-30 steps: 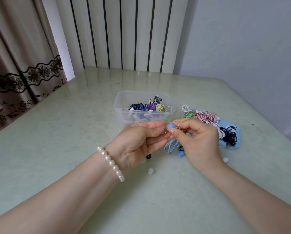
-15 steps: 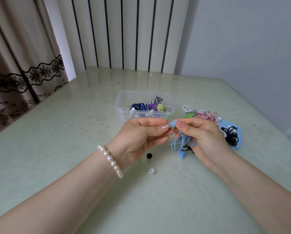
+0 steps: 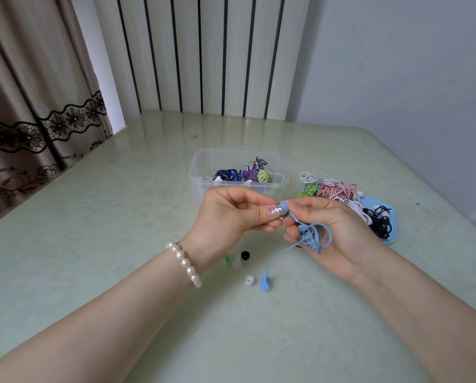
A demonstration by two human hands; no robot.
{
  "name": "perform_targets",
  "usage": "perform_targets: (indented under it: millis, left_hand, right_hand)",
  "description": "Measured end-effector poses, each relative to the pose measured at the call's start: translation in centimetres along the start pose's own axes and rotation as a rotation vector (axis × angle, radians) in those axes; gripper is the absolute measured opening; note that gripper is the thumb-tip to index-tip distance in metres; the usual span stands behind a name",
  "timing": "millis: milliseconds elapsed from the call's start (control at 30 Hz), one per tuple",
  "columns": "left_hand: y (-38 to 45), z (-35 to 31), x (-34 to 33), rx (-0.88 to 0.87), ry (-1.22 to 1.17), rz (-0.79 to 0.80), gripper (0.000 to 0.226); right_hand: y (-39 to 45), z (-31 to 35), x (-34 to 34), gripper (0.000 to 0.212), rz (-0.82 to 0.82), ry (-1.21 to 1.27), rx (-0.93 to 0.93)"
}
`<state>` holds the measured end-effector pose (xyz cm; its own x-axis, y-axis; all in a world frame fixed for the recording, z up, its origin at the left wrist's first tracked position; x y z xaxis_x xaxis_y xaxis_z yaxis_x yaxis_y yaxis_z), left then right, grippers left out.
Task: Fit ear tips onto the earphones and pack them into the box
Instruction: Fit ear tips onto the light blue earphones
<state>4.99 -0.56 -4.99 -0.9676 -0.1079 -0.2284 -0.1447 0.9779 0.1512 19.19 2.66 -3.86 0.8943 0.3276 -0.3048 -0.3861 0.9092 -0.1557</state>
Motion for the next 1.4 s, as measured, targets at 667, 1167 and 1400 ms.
perform_targets:
  millis: [667, 1167, 1400]
  left_hand:
    - [-0.04, 0.54, -0.38, -0.053, 0.041, -0.071, 0.018]
    - [-0.32, 0.17, -0.66, -0.225, 0.146, -0.145, 0.021]
    - [-0.08, 0.05, -0.40, -0.049, -0.013, -0.105, 0.013]
  right_hand:
    - [-0.04, 0.41, 0.16, 0.017, -0.115, -0.031, 0.089]
    - [-0.06, 0.12, 0.07, 0.015, -0.073, -0.115, 0.039]
    - [0.10, 0.02, 0.31, 0.015, -0.084, -0.119, 0.115]
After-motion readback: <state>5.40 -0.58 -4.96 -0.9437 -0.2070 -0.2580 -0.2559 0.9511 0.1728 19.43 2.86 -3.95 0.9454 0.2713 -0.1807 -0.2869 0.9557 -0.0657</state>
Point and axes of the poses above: each hand's wrist, its own y-axis towards the middle knuckle, its own x-axis out of the back of the hand, z = x × y, the point moved 1 cm from there along y, towards the middle knuckle, and after that the axes turned 4 degrees about -z, right-handed, at the moved point
